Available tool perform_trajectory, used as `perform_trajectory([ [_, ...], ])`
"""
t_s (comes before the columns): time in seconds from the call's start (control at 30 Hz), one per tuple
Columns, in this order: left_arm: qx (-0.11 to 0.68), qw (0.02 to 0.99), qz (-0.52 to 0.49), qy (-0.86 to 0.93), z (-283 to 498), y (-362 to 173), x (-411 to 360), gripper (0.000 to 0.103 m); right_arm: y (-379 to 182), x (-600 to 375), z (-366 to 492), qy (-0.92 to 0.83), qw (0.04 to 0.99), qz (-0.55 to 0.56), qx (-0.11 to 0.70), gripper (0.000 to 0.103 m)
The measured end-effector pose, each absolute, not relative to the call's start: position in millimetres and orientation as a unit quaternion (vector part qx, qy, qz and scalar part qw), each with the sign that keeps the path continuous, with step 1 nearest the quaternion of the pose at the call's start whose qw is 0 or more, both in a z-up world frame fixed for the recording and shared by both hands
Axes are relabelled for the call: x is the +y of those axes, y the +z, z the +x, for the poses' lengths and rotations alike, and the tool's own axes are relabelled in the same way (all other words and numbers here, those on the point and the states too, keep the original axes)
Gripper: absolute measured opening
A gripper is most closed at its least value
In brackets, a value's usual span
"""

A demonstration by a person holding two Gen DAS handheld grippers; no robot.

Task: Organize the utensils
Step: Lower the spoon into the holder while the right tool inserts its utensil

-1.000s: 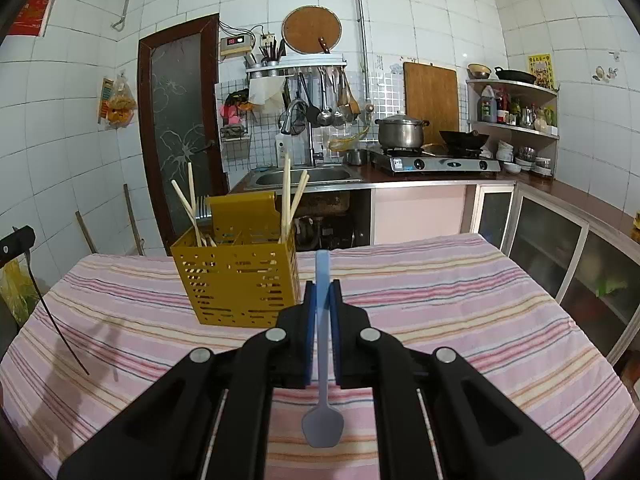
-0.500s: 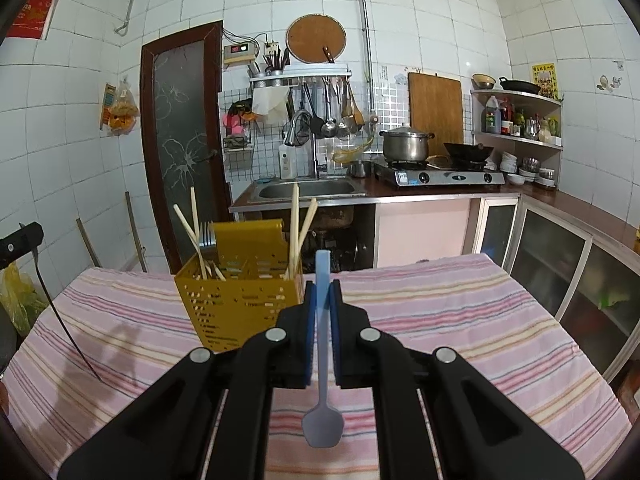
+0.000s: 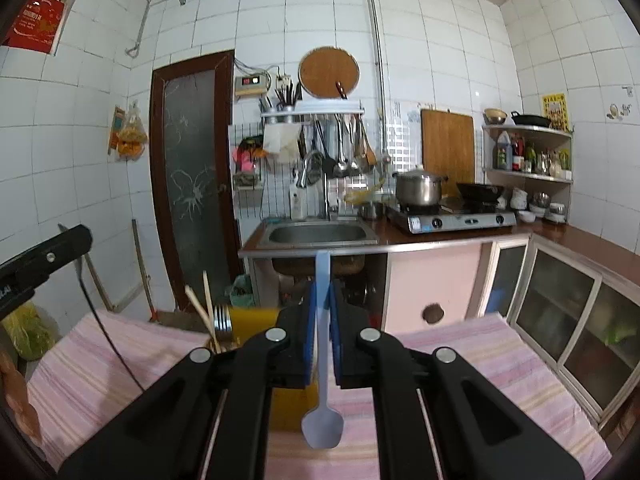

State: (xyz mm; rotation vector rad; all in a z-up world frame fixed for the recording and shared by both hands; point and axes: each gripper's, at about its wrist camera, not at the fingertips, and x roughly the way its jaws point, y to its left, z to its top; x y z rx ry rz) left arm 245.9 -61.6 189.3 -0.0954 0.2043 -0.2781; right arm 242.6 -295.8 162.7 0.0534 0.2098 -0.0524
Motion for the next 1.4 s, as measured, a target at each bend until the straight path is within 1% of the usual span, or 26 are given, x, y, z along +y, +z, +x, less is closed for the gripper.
perform_trajectory([
  [0.13, 0.094, 0.984, -0.053, -0.145, 273.4, 202.6, -70.7, 0.035, 177.4, -291.9, 264.4, -0.022, 0.995, 0.033, 0.093, 0.007],
  [0.33, 0.093, 0.983, -0.047, -0.15, 310.0, 194.5, -83.2, 0.035, 178.9, -287.0, 299.8, -0.014, 0.995, 0.041, 0.088, 0.007],
  [0.63, 0.127, 0.977, -0.059, -0.159, 356.4, 152.8, -87.9, 0.035, 143.0, -291.1, 339.9, -0.015, 0.992, 0.048, 0.115, 0.007],
  [0.83, 0.162, 0.972, -0.067, -0.154, 374.7, 118.0, -86.9, 0.035, 120.6, -292.7, 348.2, -0.017, 0.989, 0.043, 0.14, 0.007],
  [1.13, 0.197, 0.968, -0.073, -0.137, 375.4, 96.9, -76.9, 0.035, 100.3, -294.9, 348.7, -0.018, 0.983, 0.037, 0.182, 0.008],
  [1.2, 0.199, 0.969, -0.069, -0.131, 367.2, 98.6, -71.6, 0.037, 97.2, -295.0, 347.8, -0.018, 0.981, 0.033, 0.19, 0.009],
  [1.27, 0.195, 0.971, -0.064, -0.121, 355.5, 102.7, -66.2, 0.05, 94.0, -295.8, 346.9, -0.019, 0.978, 0.028, 0.204, 0.009],
  [1.3, 0.191, 0.973, -0.062, -0.114, 347.1, 106.2, -61.4, 0.054, 93.3, -296.6, 346.3, -0.019, 0.977, 0.028, 0.209, 0.009],
  [1.37, 0.185, 0.975, -0.061, -0.106, 331.3, 114.5, -51.5, 0.071, 95.4, -300.1, 341.2, -0.025, 0.976, 0.026, 0.215, 0.01],
  [1.4, 0.179, 0.976, -0.065, -0.102, 321.1, 120.2, -44.3, 0.075, 97.5, -300.4, 338.5, -0.027, 0.976, 0.024, 0.215, 0.017],
])
